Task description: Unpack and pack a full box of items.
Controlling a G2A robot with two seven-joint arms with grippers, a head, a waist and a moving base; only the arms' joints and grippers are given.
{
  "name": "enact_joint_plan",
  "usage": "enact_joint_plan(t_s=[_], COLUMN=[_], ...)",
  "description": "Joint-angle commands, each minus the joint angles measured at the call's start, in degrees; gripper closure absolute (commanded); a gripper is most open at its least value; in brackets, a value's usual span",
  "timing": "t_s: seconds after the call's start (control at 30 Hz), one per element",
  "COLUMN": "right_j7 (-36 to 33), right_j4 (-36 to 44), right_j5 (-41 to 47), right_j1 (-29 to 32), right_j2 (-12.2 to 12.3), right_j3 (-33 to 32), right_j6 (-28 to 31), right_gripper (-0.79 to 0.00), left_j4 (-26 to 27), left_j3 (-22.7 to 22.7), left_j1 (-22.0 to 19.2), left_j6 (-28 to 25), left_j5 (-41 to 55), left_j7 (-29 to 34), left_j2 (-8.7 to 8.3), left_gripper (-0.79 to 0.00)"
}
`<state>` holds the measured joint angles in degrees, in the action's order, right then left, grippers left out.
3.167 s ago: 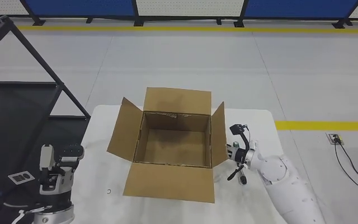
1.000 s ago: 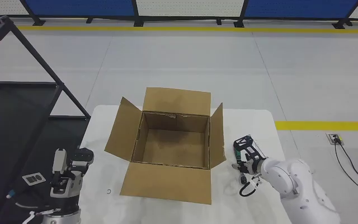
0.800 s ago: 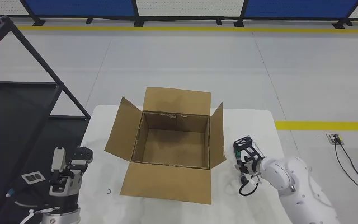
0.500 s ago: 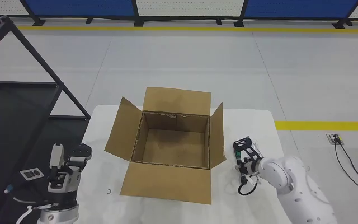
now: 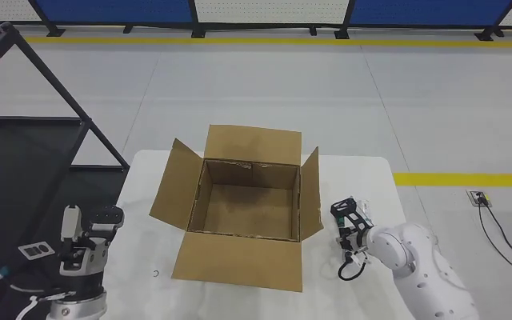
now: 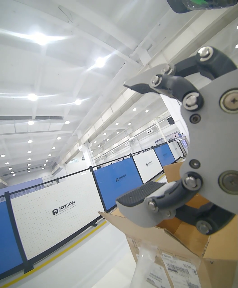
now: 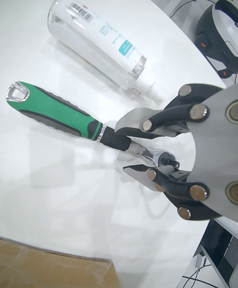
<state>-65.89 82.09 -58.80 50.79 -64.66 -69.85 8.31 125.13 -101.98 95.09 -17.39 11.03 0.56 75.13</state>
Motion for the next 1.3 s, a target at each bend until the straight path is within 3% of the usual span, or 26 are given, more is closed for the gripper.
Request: enact_joint_plan(t_s=[0.0,0.53,0.57,0.7,0.83,1.03,1.27], right_j7=[0.0,-0.5,-0.3,0.1,0.6,2.7,6.2], right_j4=[-0.4,-3.9,-4.0,-4.3,-3.4,3.3,17.5], right_j5=[-0.1,-1.8,-1.8,-1.8,-2.0,-0.3,3.8], right_j1=[-0.3,-2.7,-2.9,-3.1,-2.8,0.3,6.4], right_j2=[0.0,-0.6,-0.7,-0.8,-0.6,0.2,1.6], right_j3=[0.3,2.5,2.8,2.9,2.2,-2.6,-12.7], right_j6=[-0.2,-4.2,-4.5,-5.1,-5.6,-5.4,-6.6], right_gripper=[-0.308,-0.259,-0.240,0.000,0.000,0.000,0.000], left_j4=[0.0,-0.4,-0.5,-0.8,-0.7,-0.8,-1.0], left_j3=[-0.2,-1.9,-2.0,-2.1,-2.2,-2.3,-2.0], left_j1=[0.2,0.1,0.0,-0.1,-0.2,-0.5,-1.0], left_j6=[-0.2,-0.6,-0.7,-0.8,-0.9,-0.9,-0.6], left_j5=[0.1,0.7,0.6,0.4,0.7,0.8,0.6], left_j7=[0.0,-0.7,-0.7,-0.8,-0.6,-0.3,0.0], left_j2=[0.04,0.31,0.32,0.39,0.44,0.52,0.61], left_gripper=[-0.785,-0.785,-0.785,-0.785,-0.785,-0.785,-0.785])
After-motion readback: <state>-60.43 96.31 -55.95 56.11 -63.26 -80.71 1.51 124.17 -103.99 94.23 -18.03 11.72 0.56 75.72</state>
